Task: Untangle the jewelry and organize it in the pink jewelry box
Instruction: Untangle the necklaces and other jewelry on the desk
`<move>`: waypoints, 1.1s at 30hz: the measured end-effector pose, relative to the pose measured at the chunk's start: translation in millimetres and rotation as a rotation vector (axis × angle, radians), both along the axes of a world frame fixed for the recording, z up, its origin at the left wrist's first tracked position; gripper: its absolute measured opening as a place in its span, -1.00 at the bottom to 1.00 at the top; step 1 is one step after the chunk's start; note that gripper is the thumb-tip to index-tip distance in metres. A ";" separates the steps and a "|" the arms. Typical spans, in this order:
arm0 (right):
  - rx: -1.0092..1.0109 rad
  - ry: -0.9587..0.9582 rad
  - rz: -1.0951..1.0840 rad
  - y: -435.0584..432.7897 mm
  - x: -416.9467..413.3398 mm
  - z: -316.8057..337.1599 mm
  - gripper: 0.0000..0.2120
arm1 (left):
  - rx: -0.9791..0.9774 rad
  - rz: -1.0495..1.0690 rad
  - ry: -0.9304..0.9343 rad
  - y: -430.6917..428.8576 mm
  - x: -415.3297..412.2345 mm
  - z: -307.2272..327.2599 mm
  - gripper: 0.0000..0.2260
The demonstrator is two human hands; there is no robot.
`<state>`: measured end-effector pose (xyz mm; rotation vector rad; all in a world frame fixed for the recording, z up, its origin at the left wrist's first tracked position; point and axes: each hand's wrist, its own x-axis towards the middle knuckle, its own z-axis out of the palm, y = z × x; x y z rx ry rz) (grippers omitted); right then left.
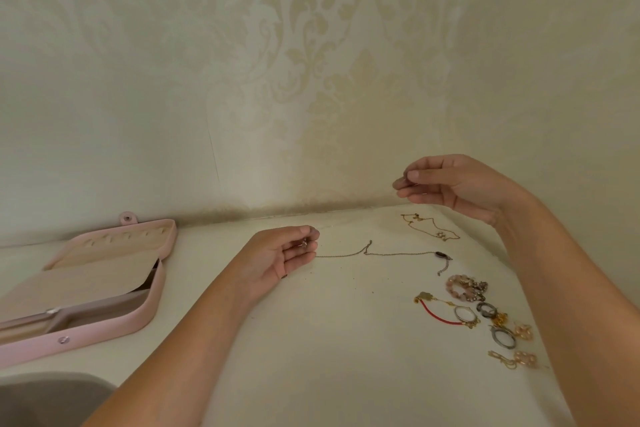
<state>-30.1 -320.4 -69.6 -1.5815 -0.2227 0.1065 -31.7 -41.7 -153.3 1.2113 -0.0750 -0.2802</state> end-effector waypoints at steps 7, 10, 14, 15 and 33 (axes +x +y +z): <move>-0.095 0.080 -0.166 0.0 7.6 -8.2 -0.91 | 0.065 -0.041 0.060 -0.6 0.1 -1.2 -0.92; -0.048 0.084 -0.199 -1.0 8.1 -9.4 -0.94 | 0.084 -0.094 0.058 0.4 0.4 -3.1 -0.90; 0.082 0.038 -0.196 -1.4 5.9 -5.4 -0.90 | 0.176 -0.132 0.019 0.0 -0.2 -4.8 -0.88; 0.086 0.022 -0.199 -2.0 5.0 -4.4 -0.89 | 0.189 -0.119 0.013 -0.3 0.1 -4.9 -0.89; -0.451 -0.270 -0.079 19.3 -24.1 27.2 -0.84 | 0.605 -0.003 -0.356 -8.1 -4.8 -8.8 -0.89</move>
